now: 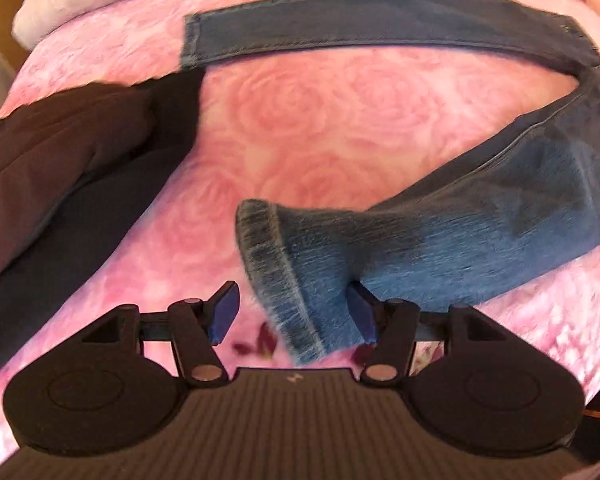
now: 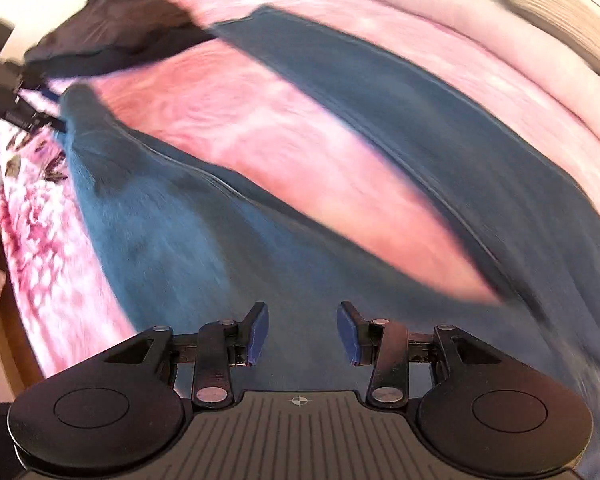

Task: Fold clothes
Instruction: 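Grasp a jeans leg hem with the left tool while the right tool holds the waistband, then pull the leg hem straight with the left tool and release it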

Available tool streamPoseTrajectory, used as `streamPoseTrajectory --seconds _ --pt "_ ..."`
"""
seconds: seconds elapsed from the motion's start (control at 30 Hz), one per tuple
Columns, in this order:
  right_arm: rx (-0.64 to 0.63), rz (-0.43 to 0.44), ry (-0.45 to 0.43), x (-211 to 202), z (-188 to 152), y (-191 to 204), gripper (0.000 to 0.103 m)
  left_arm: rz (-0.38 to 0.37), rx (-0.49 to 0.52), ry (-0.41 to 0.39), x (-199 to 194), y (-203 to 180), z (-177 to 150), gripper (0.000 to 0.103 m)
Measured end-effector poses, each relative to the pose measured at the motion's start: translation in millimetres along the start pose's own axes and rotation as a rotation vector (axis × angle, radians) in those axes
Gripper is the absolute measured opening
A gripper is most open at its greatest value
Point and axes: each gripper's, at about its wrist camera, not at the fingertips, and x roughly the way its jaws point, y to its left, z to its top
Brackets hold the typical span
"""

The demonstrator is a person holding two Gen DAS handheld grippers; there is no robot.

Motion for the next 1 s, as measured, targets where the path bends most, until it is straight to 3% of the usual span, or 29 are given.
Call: streamPoseTrajectory --seconds 0.2,0.37,0.57,0.63,0.73,0.83,1.0 --pt "-0.096 -0.038 0.081 74 40 9 0.042 -0.118 -0.006 -0.052 -9 2 -26 0.056" --pt "-0.07 -0.084 0.048 80 50 -13 0.055 -0.162 -0.027 -0.082 -10 1 -45 0.057" --pt "-0.061 -0.128 0.039 85 59 -16 0.056 -0.21 -0.021 -0.121 -6 5 -49 0.057" --pt "-0.054 -0.123 0.047 84 61 -16 0.056 -0.235 -0.014 -0.101 -6 9 -47 0.048" --pt "-0.052 -0.121 0.047 76 59 -14 0.056 -0.277 -0.016 -0.033 -8 16 -43 0.01" --pt "-0.047 -0.127 0.042 68 56 -9 0.056 -0.34 -0.025 0.057 -21 26 -38 0.008" --pt "-0.057 -0.105 0.004 40 47 9 0.056 -0.438 -0.144 0.091 -41 64 -29 0.007"
